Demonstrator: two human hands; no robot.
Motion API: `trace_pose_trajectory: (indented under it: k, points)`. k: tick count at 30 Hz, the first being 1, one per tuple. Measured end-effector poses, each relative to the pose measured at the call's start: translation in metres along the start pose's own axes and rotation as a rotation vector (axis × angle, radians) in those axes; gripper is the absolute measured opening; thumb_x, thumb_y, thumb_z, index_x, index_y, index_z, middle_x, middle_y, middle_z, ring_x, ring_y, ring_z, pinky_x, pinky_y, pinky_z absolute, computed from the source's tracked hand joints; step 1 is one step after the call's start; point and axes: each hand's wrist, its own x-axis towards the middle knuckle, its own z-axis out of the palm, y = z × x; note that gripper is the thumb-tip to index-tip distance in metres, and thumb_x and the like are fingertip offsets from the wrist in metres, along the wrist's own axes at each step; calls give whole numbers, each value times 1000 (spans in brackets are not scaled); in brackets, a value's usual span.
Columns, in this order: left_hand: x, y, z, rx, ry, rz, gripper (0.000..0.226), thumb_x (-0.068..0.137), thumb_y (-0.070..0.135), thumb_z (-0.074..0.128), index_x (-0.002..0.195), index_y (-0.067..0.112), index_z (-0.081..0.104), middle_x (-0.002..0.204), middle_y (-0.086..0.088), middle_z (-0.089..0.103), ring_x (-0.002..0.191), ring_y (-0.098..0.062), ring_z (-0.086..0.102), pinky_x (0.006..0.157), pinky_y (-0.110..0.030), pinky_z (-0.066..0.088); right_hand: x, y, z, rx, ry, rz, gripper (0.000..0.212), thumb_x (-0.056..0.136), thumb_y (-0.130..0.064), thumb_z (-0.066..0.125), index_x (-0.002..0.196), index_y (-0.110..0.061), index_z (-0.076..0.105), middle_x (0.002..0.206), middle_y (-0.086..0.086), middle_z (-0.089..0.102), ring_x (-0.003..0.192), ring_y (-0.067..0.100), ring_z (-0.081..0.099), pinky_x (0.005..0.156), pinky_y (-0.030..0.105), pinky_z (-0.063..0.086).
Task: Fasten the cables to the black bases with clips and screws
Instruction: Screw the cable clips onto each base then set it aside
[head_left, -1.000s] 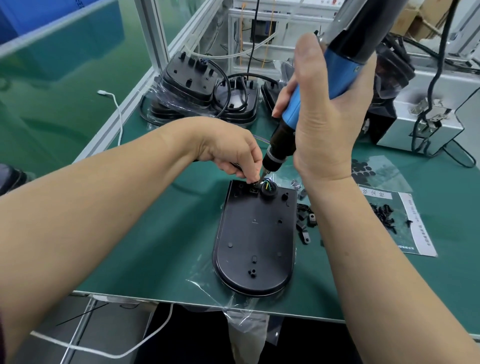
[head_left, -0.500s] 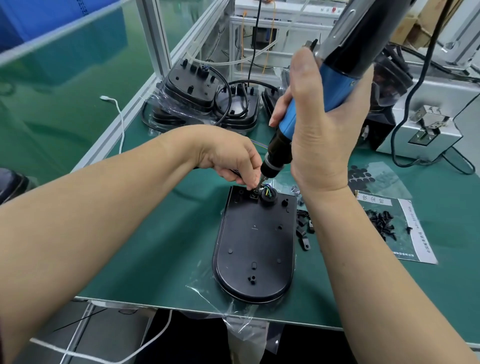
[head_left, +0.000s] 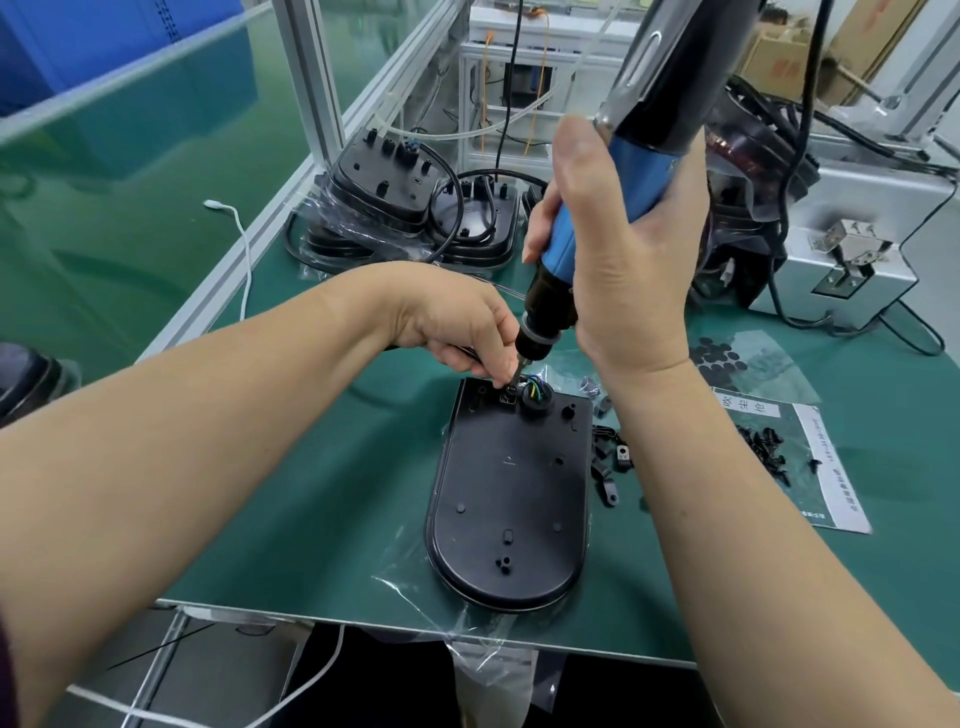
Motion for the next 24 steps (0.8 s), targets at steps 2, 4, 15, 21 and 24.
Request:
trace_pose_trajectory:
  k: [2,4,15,21,24]
  points:
    - [0,1,0,-3,-2,-1,17,85,1,64,68,6,63,49,4,57,37,-6,36,41,-17,19,1,0,0,-6,-40,6,37,83,-28,70,100,-7,45,70,3,53,47,24,51,51,34,46]
    - [1,2,0,-4,-10,8,19,85,1,64,67,6,61,51,3,57,38,-7,38,42,-19,19,2,1,1,-7,-86,21,34,82,-26,70,98,-9,45,70,-1,55,47,23,51,51,34,45]
    - [-2,1,-1,50,-47,35,10,88,6,62,78,4,63,54,0,52,47,-13,35,52,-29,16,4,3,1,4,-77,34,33,82,-24,70,96,-9,44,67,1,54,47,24,50,48,37,45]
    - [0,5,-2,114,-75,27,11,90,6,58,79,5,61,51,3,47,42,-10,31,50,-27,15,11,8,1,-39,-6,45,34,83,-27,70,97,-8,46,67,4,52,47,26,52,49,37,47]
    - [3,7,-3,112,-111,21,9,90,2,55,81,1,59,49,3,48,37,-8,30,46,-26,13,15,10,1,-64,35,63,32,85,-27,71,96,-9,46,69,6,52,47,25,52,50,35,47]
